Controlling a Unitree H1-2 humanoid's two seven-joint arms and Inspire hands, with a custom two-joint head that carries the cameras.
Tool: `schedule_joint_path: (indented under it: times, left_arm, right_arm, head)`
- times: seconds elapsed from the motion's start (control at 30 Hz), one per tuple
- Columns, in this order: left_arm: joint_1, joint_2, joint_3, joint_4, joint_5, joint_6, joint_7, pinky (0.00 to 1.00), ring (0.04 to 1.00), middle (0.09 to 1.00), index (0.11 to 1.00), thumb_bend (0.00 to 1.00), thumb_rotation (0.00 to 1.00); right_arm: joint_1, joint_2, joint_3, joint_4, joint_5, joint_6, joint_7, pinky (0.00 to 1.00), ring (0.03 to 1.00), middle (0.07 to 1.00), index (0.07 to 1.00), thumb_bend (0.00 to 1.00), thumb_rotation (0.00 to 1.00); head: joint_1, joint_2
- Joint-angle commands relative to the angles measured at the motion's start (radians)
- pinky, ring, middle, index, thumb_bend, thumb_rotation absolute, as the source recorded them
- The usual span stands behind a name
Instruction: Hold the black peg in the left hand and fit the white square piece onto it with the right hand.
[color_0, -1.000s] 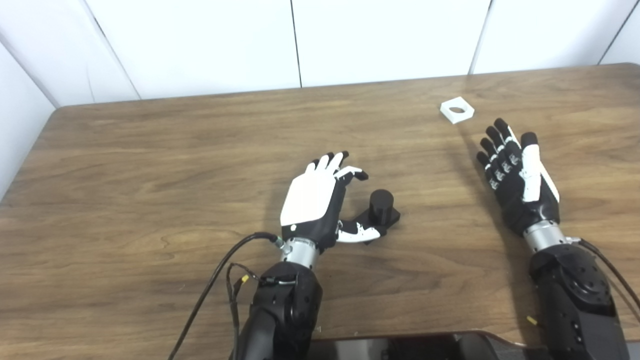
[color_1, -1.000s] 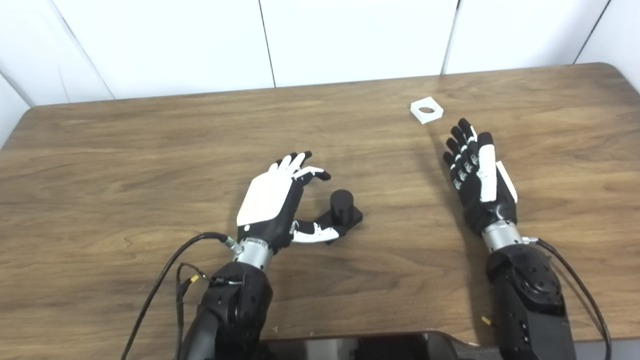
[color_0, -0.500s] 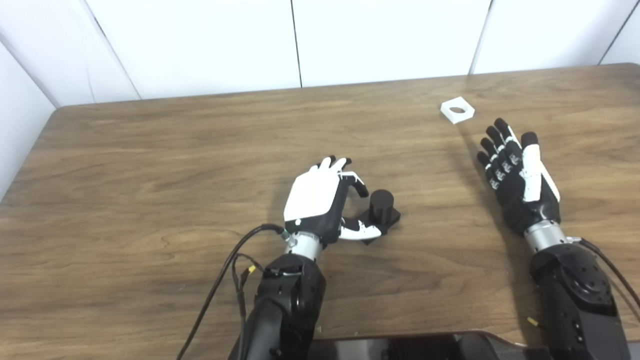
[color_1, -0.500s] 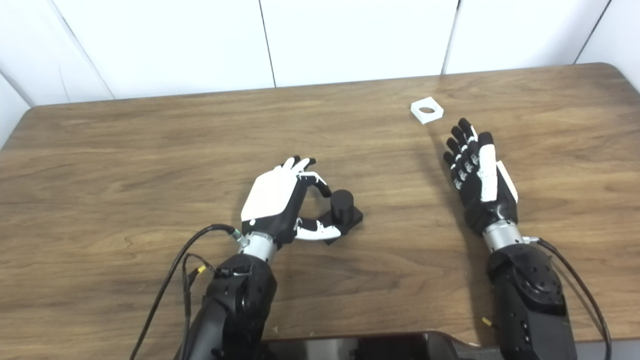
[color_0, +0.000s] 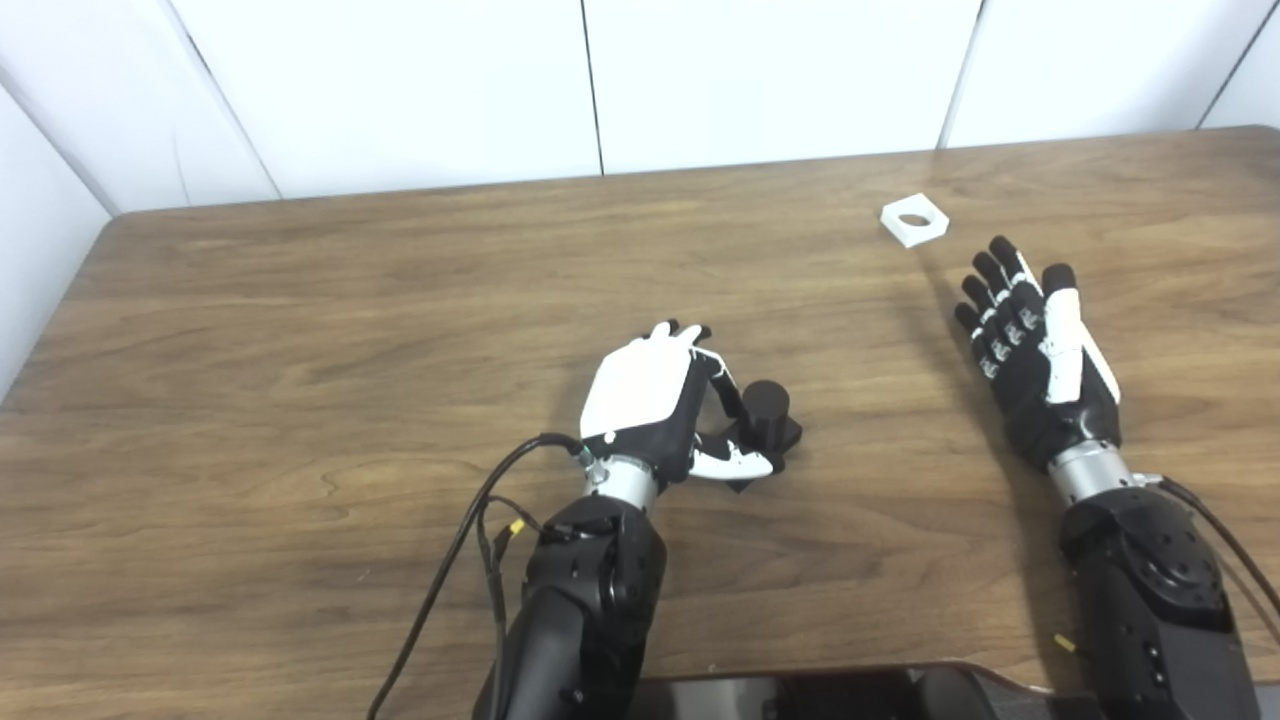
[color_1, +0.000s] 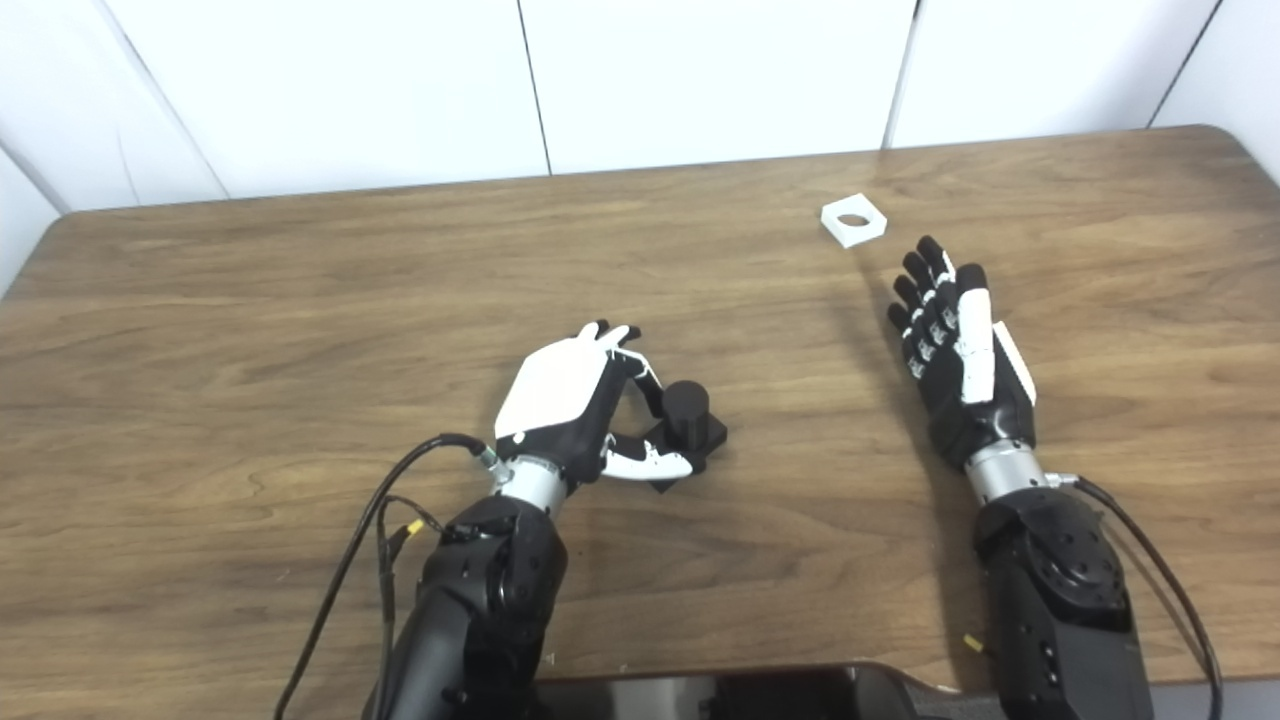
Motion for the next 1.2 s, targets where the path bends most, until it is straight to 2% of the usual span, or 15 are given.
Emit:
schedule_joint_path:
  times: [0.0,0.2,0.3,0.5,0.63,0.77,1.17]
  left_arm:
    - [-0.040,-0.024,0.008,-0.029,0.020,0.005,-0.003,1.00,1.000,0.957,0.514,0.87,0.34]
    - [-0.040,-0.039,0.017,-0.032,0.024,0.006,-0.029,1.00,1.000,0.972,0.547,0.87,0.32]
    - [-0.041,-0.044,0.018,-0.035,0.030,0.006,-0.040,1.00,1.000,0.977,0.534,0.86,0.30]
    - [-0.046,-0.033,0.008,-0.038,0.042,0.002,-0.038,1.00,1.000,0.980,0.544,0.86,0.28]
    - [-0.052,-0.021,-0.001,-0.039,0.070,-0.003,-0.047,1.00,1.000,0.976,0.544,0.86,0.30]
    - [-0.058,-0.010,-0.008,-0.044,0.095,-0.002,-0.093,1.00,1.000,0.978,0.541,0.87,0.29]
    - [-0.057,-0.018,0.034,-0.077,0.101,0.006,-0.232,1.00,1.000,0.992,0.599,0.92,0.12]
  right_arm:
    - [0.029,0.003,-0.002,0.030,0.001,0.001,0.001,1.00,1.000,1.000,1.000,0.62,1.00]
    - [0.024,-0.001,-0.005,0.033,0.009,0.007,0.004,1.00,1.000,1.000,1.000,0.62,1.00]
    - [0.024,-0.001,-0.006,0.029,0.014,0.009,0.006,1.00,1.000,1.000,1.000,0.61,1.00]
    - [0.025,-0.002,-0.004,0.031,0.009,0.002,0.005,1.00,1.000,1.000,1.000,0.62,1.00]
    - [0.024,0.000,-0.007,0.021,0.012,0.009,0.000,1.00,1.000,1.000,1.000,0.62,1.00]
    - [0.023,0.000,-0.010,0.016,0.017,0.012,-0.001,1.00,1.000,1.000,1.000,0.63,1.00]
    - [0.016,-0.009,-0.019,0.004,0.026,0.010,-0.002,1.00,1.000,1.000,1.000,0.60,1.00]
  head:
    - [-0.001,0.001]
    - [-0.001,0.001]
    - [-0.001,0.008]
    - [-0.005,0.012]
    - [-0.004,0.014]
    - [-0.003,0.015]
    - [-0.002,0.019]
